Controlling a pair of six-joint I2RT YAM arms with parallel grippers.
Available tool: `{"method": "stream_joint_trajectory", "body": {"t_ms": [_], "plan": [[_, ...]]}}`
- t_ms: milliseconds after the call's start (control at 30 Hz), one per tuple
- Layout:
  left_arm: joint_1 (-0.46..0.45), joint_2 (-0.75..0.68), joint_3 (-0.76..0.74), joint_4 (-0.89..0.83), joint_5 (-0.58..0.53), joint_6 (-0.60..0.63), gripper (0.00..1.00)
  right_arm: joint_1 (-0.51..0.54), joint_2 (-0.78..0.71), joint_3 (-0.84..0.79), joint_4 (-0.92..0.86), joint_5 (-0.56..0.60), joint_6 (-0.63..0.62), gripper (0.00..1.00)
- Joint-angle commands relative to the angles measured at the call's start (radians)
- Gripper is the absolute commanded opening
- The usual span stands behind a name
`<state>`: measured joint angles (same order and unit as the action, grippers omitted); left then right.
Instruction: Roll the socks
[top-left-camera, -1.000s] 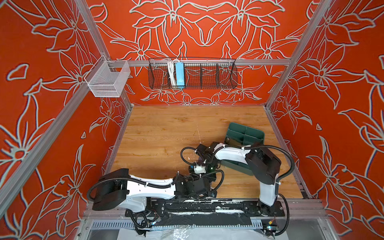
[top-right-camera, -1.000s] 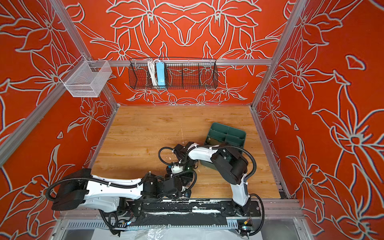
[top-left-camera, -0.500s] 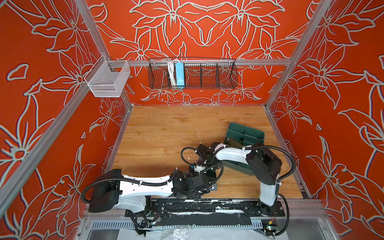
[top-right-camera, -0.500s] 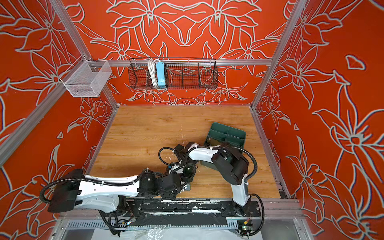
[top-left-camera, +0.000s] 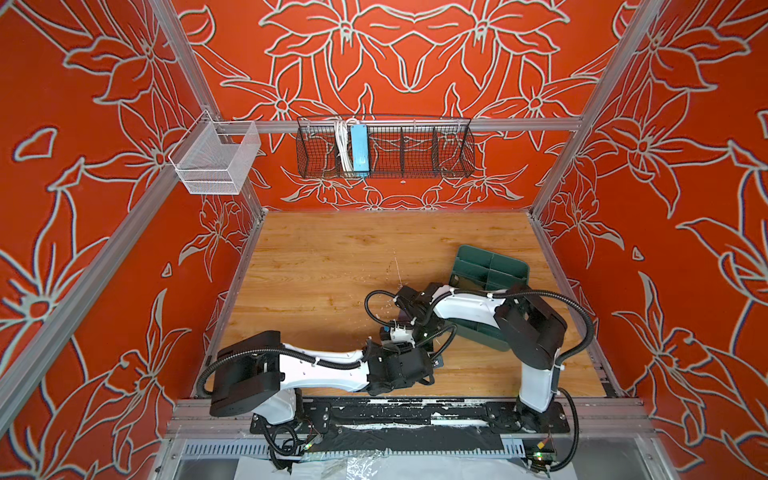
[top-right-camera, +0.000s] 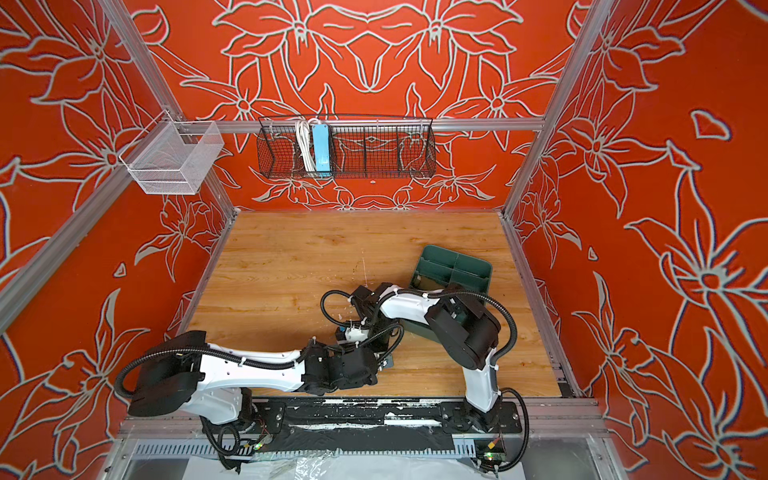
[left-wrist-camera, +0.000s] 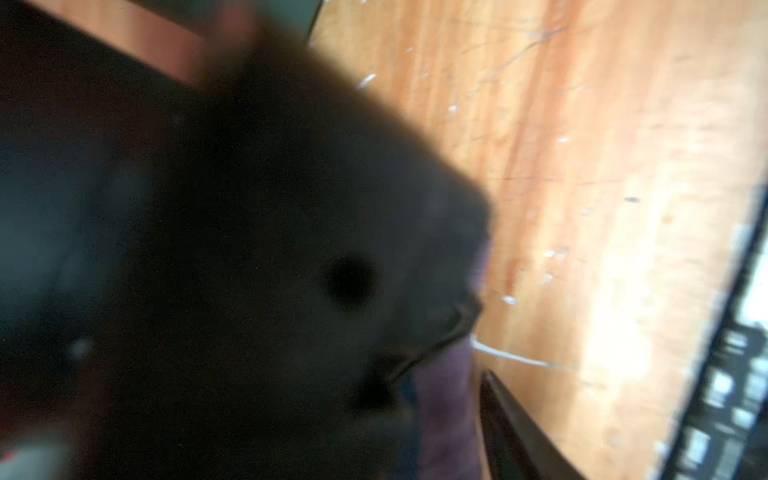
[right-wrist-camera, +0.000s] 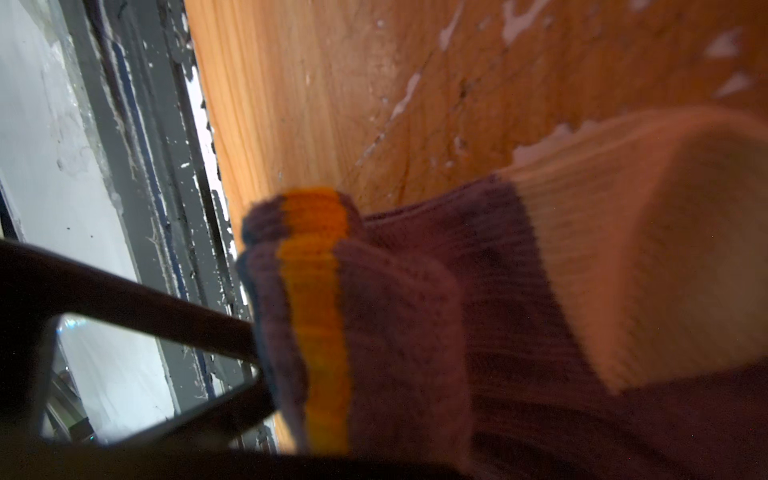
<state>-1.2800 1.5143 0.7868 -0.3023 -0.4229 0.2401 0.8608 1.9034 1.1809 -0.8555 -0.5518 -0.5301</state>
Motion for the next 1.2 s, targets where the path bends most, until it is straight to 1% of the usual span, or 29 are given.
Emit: {"method": "stream_joint_trajectory", "body": {"t_ms": [0,100,167,333,433,500,633,733,867,967,1167], "plan": [[0.025,0.105,-0.017,-0.077,-0.035,-0.017,0.55,0.016,-0.013,-0.036,0.021,0.072,-0.064,0.00],[0.025,0.165,0.021,-0.126,-0.054,-0.027,0.45,0.016,-0.027,-0.041,0.028,0.071,-0.062,0.00],[0.024,0.189,0.030,-0.143,-0.041,-0.025,0.38,0.014,-0.041,-0.046,0.037,0.073,-0.061,0.00],[0.024,0.182,0.029,-0.170,-0.008,-0.014,0.19,0.008,-0.118,-0.090,0.111,0.109,-0.044,0.00],[0.024,0.163,0.025,-0.189,0.003,-0.007,0.08,0.004,-0.187,-0.137,0.170,0.144,-0.036,0.22],[0.024,0.148,0.018,-0.199,0.011,-0.003,0.00,0.001,-0.249,-0.173,0.195,0.166,-0.037,0.32],[0.025,0.133,-0.001,-0.215,0.016,0.006,0.00,-0.002,-0.402,-0.240,0.231,0.199,-0.052,0.42],[0.025,0.138,-0.008,-0.228,0.013,0.011,0.00,-0.003,-0.554,-0.307,0.263,0.238,-0.062,0.44],[0.025,0.140,-0.004,-0.239,0.042,0.024,0.00,-0.011,-0.766,-0.370,0.249,0.343,-0.074,0.46],[0.025,0.148,-0.003,-0.244,0.059,0.037,0.00,-0.026,-0.902,-0.404,0.233,0.417,-0.094,0.49],[0.025,0.164,0.005,-0.262,0.079,0.039,0.00,-0.073,-1.059,-0.461,0.248,0.522,-0.108,0.52]]}}
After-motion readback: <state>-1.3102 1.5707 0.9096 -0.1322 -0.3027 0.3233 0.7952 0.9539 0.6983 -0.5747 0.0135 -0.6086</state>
